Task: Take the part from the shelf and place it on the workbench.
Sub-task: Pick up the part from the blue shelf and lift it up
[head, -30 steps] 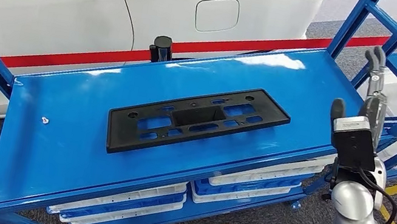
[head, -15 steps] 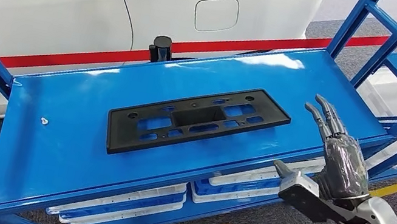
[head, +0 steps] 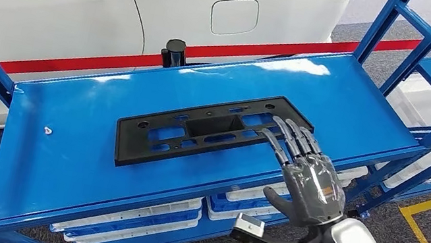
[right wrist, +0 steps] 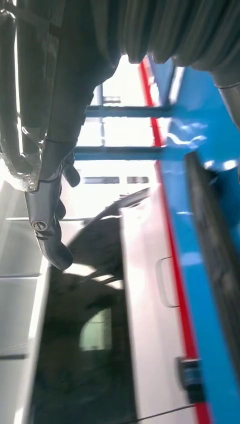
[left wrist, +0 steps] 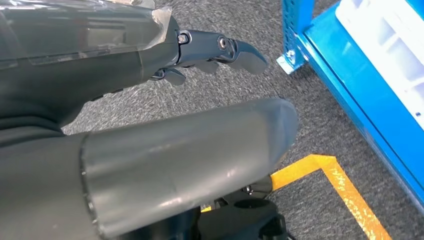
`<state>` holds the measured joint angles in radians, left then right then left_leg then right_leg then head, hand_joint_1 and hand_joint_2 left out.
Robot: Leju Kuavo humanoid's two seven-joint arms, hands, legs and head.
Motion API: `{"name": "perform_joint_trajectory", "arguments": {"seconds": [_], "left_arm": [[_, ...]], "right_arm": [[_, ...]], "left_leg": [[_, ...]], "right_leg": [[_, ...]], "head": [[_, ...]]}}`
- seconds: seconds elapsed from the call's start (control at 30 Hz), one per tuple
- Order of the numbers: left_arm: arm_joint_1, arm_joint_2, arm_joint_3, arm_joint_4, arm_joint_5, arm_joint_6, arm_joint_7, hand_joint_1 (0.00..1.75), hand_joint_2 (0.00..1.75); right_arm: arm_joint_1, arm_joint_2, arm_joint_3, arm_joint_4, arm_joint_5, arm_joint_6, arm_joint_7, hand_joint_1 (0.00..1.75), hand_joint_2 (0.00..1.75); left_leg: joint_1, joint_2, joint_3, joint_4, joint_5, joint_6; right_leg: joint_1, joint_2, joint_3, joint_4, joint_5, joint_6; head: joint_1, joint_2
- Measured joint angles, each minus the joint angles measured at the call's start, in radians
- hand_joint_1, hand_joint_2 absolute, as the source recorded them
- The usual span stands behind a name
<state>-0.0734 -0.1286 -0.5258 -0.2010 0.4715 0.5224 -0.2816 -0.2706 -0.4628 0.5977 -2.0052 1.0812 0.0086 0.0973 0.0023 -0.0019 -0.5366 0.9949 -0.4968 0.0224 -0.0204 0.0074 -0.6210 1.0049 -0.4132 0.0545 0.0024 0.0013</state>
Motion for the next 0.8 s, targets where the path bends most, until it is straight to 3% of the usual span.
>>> {"name": "perform_joint_trajectory", "arguments": {"seconds": [0.2, 0.47, 0.8], "left_arm": [[-0.006, -0.006, -0.019, 0.000, -0.006, 0.006, 0.019, 0.00, 0.00], [-0.017, -0.012, -0.029, 0.000, -0.015, 0.014, 0.045, 0.00, 0.00], [-0.025, -0.010, -0.029, 0.000, -0.016, 0.019, 0.050, 0.00, 0.00]], "right_arm": [[-0.114, 0.123, 0.042, 0.080, 0.043, -0.039, -0.003, 0.00, 1.75], [-0.220, 0.248, 0.070, 0.219, 0.043, -0.049, -0.020, 0.00, 1.75], [-0.305, 0.370, 0.171, 0.366, -0.004, 0.072, -0.003, 0.00, 1.75]], "left_leg": [[0.000, 0.000, 0.001, 0.000, 0.001, 0.000], [0.000, 0.000, 0.001, 0.000, 0.001, 0.000], [0.000, 0.000, 0.002, 0.000, 0.001, 0.000]], "right_leg": [[0.000, 0.000, 0.001, 0.000, 0.000, 0.000], [-0.001, 0.000, 0.001, 0.000, 0.000, 0.000], [0.000, 0.000, 0.001, 0.000, 0.000, 0.000]], "head": [[0.000, 0.000], [0.000, 0.000], [0.000, 0.000]]}}
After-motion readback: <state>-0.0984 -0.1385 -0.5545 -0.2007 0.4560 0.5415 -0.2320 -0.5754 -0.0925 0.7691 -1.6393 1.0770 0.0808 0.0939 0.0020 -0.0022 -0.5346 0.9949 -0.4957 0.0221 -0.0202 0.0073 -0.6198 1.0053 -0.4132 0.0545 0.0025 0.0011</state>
